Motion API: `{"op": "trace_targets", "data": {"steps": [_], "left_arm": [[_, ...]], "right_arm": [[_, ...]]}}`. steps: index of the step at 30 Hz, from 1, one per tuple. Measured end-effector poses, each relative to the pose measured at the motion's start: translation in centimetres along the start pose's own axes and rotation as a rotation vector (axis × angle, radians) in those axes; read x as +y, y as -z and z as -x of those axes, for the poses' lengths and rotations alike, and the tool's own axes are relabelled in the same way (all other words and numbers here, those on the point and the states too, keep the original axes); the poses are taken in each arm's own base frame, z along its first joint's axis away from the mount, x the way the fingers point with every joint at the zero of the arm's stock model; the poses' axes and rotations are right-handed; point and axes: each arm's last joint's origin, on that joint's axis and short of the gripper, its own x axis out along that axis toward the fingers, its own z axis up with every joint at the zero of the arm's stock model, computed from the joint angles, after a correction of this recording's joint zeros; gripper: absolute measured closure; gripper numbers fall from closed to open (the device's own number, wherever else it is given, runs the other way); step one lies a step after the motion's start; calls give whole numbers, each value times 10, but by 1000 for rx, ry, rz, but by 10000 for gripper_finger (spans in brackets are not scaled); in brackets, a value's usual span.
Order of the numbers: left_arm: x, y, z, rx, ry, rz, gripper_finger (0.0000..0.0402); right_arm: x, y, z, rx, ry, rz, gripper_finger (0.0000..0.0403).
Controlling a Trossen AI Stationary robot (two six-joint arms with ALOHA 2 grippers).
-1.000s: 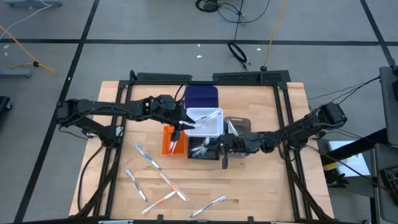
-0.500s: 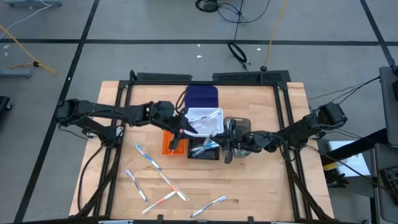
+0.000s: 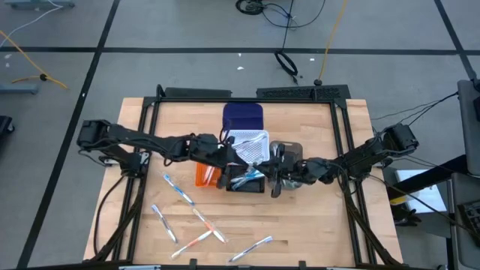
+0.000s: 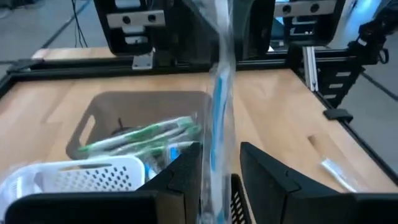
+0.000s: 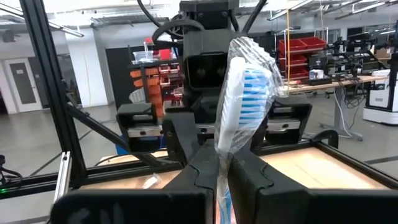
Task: Pick & Place Toothbrushes
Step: Put the blue toothbrush into the black basket
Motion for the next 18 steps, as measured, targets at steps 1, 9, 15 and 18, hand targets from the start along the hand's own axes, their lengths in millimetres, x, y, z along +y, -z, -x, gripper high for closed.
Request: {"op": "trace_targets", "data": {"steps": [1, 9, 15, 18], "left_arm": [[0, 0, -1, -4, 0, 5, 288], [-3, 1, -12, -67, 37, -1, 288], [-5, 6, -25, -102, 34, 6, 288], [-3, 9, -32, -124, -13, 10, 289]], "right_arm": [[0, 0, 0, 0, 0, 0, 393], [0, -1, 0, -6, -1, 5, 393], [0, -1, 0, -11, -4, 13, 393], [0, -1, 0, -12, -2, 14, 393]]}}
